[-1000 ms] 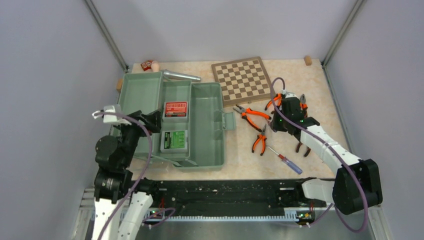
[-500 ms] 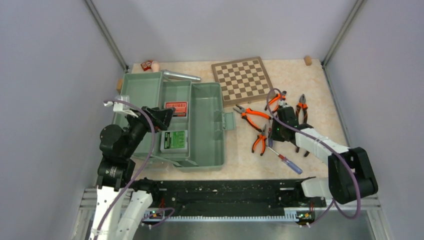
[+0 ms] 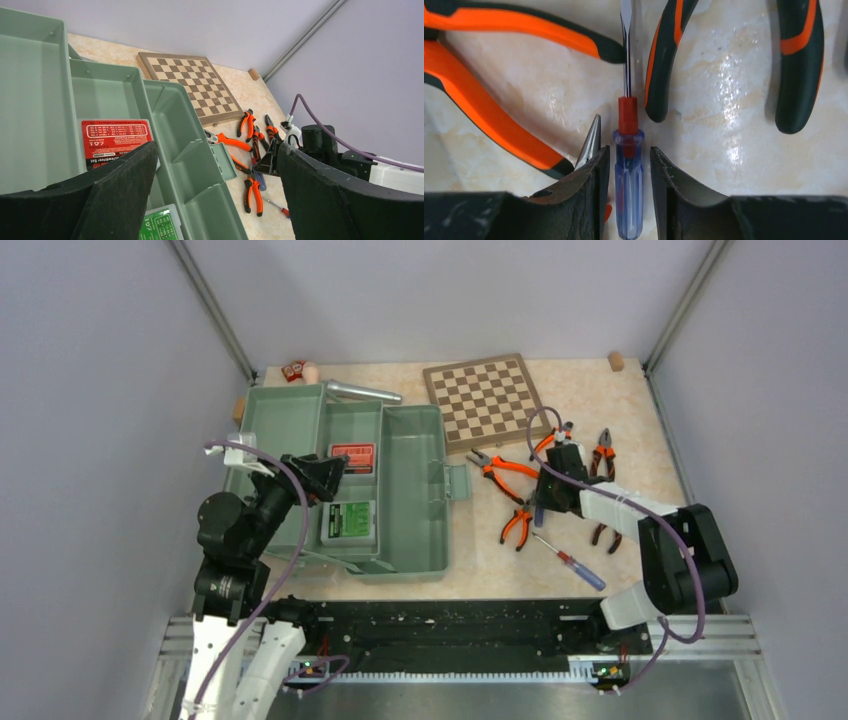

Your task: Pack the tool kit

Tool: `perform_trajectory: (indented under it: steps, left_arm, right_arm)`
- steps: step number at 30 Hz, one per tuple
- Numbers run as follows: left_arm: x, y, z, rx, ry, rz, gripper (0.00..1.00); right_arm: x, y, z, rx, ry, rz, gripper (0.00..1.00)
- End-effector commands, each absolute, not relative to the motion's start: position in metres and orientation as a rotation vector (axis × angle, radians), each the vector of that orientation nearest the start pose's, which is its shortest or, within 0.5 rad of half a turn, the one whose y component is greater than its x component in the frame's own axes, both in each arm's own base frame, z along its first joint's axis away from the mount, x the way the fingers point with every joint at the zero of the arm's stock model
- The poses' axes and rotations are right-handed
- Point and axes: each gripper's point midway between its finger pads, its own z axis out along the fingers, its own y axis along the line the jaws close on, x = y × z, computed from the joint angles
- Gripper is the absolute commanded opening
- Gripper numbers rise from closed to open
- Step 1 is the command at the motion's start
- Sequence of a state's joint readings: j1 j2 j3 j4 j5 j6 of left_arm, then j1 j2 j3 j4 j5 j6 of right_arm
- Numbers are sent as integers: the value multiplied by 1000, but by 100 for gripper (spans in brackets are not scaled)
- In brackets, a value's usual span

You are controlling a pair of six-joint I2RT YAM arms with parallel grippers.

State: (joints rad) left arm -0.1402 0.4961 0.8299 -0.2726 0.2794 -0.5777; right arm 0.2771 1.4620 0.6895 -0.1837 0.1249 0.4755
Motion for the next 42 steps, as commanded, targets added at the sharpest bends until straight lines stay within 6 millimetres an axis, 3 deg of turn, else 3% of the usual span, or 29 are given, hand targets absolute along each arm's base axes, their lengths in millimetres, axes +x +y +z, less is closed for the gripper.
perform_trajectory:
  steps: [1, 5, 10, 17, 24, 29, 34, 42]
  left_arm:
    - [224, -105, 367, -92, 1518, -798, 93]
    - [224, -109, 367, -91, 1522, -832, 93]
    - [226, -117, 366, -95, 1537, -889, 93]
    - [229, -129, 370, -85, 1546, -963, 93]
    - [232, -150, 375, -66, 1555, -1041, 93]
    - [234, -179, 370, -22, 1590, -1077, 93]
    - [234, -215, 361, 32, 1628, -1105, 93]
    - [227, -280, 342, 150, 1717, -1128, 88]
  right_arm:
    - [308, 69, 5, 350, 2558, 25, 35]
    - [313, 71, 15, 354, 2530, 44, 19]
    - [318, 73, 53, 351, 2437, 93, 2]
    - [321, 89, 124, 351, 2273, 275, 0]
    - [317, 142, 209, 299, 2025, 651, 0]
    - [308, 182, 263, 295, 1865, 918, 0]
    - [300, 209, 300, 309, 1743, 1138, 0]
    - [282, 248, 320, 274, 1687, 1325, 0]
